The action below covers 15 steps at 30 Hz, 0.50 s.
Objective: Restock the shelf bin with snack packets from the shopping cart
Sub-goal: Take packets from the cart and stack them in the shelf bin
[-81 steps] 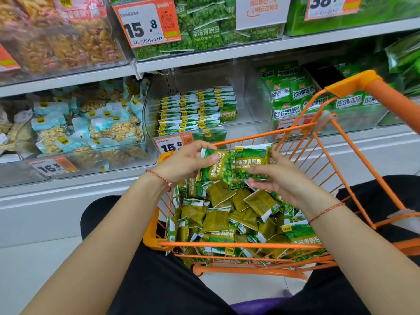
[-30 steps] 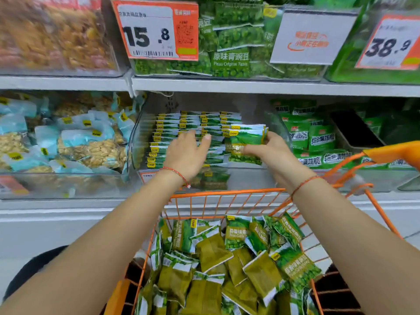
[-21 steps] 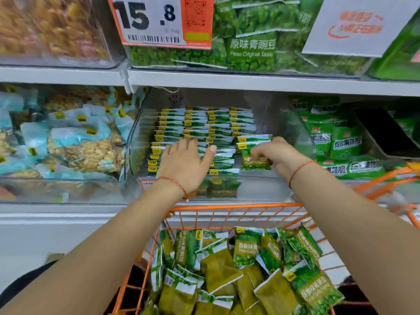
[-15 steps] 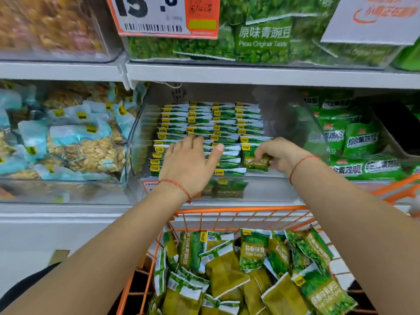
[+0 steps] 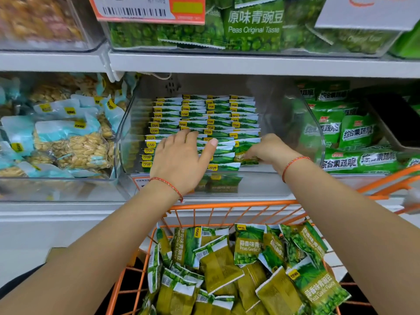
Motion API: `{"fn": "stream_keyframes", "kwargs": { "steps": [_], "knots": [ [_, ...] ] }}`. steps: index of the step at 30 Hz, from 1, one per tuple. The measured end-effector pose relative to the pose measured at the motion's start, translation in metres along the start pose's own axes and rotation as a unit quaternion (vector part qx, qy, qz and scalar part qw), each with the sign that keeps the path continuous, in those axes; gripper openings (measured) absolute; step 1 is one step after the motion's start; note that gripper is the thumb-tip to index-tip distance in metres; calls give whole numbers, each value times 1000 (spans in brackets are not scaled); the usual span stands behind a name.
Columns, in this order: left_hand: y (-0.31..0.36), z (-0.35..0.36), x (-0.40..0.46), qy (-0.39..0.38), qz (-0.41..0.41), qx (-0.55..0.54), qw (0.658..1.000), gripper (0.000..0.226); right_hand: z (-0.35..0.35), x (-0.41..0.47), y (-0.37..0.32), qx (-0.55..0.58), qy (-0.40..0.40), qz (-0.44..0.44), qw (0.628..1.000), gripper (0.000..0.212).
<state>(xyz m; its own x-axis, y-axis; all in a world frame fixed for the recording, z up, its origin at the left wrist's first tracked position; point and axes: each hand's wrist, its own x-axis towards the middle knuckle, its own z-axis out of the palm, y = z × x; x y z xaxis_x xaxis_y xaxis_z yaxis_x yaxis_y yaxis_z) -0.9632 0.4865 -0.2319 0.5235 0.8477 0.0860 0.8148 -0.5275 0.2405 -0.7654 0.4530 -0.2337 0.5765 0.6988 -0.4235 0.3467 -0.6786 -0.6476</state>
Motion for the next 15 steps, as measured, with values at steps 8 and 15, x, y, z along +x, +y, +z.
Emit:
{"fn": "stream_keyframes", "kwargs": {
  "steps": [8,15],
  "knots": [
    [-1,3,1,4,0,9,1000,73,2,-2,-3,-84,-2,-4,996,86],
    [0,3,1,10,-1,12,1000,75,3,0,-2,-132,6,-31,991,67]
  ]
}}
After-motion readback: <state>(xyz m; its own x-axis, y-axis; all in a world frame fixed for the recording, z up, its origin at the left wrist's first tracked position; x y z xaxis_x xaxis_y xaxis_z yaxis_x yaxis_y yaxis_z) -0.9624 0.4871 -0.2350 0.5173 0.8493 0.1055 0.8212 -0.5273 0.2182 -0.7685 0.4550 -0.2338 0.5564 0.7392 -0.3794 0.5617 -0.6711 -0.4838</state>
